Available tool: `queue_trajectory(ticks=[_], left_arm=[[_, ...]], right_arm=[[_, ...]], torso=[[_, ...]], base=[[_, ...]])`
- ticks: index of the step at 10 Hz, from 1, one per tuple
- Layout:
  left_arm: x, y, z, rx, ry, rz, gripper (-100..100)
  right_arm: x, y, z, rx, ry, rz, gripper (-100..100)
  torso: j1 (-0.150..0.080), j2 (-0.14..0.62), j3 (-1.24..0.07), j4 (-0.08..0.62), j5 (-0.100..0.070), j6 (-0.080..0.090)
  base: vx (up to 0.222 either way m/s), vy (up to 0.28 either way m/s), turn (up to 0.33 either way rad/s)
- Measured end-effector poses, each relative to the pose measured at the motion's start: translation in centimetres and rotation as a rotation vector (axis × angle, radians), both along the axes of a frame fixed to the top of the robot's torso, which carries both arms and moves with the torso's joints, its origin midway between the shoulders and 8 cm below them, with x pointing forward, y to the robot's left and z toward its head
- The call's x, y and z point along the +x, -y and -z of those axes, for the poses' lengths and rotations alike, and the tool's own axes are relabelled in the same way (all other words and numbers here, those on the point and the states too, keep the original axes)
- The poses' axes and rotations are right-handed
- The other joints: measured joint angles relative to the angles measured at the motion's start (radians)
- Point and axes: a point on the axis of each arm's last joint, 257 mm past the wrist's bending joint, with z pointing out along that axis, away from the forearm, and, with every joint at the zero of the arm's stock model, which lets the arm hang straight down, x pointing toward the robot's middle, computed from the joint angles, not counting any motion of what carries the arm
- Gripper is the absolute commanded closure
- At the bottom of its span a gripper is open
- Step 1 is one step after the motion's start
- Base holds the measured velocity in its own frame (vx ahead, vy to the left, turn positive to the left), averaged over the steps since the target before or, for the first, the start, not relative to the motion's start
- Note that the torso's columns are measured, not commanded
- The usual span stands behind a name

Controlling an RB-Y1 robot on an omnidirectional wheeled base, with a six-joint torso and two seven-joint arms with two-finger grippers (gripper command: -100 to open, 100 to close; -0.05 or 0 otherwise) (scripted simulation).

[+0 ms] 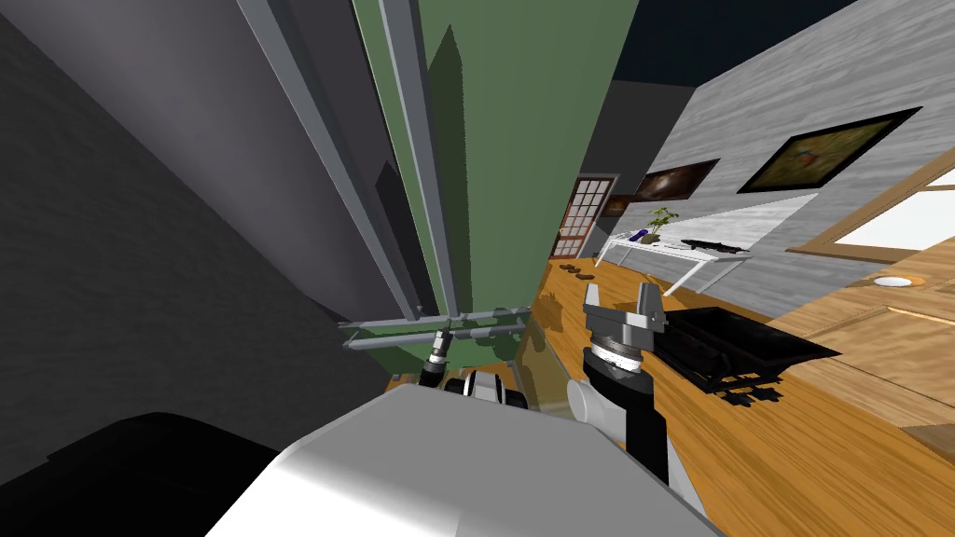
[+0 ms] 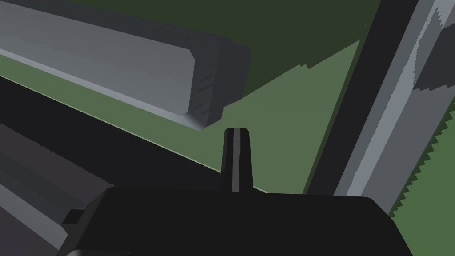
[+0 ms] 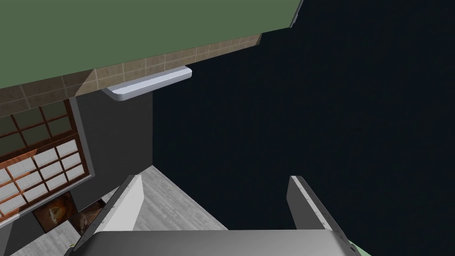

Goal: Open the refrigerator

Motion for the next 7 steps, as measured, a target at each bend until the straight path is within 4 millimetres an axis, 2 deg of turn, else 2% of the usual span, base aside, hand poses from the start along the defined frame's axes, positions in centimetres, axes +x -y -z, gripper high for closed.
queue_trajectory(ticks=[3,7], left_arm=[[0.5,-0.4,0.0,0.01,-0.012,0.043,-100],[1.9,1.5,-0.5,-0.072,-0.04,0.121,-100]], right_arm=[[0.0,0.0,0.0,0.0,0.0,0.0,0],[0.0,0.0,0.0,0.0,0.0,0.0,0]], torso=[[0.004,0.009,0.006,0.003,0.001,-0.001],[0.0,0.006,0.003,0.002,-0.001,-0.001]], base=[[-0.022,0.093,-0.095],[-0.027,0.129,-0.096]])
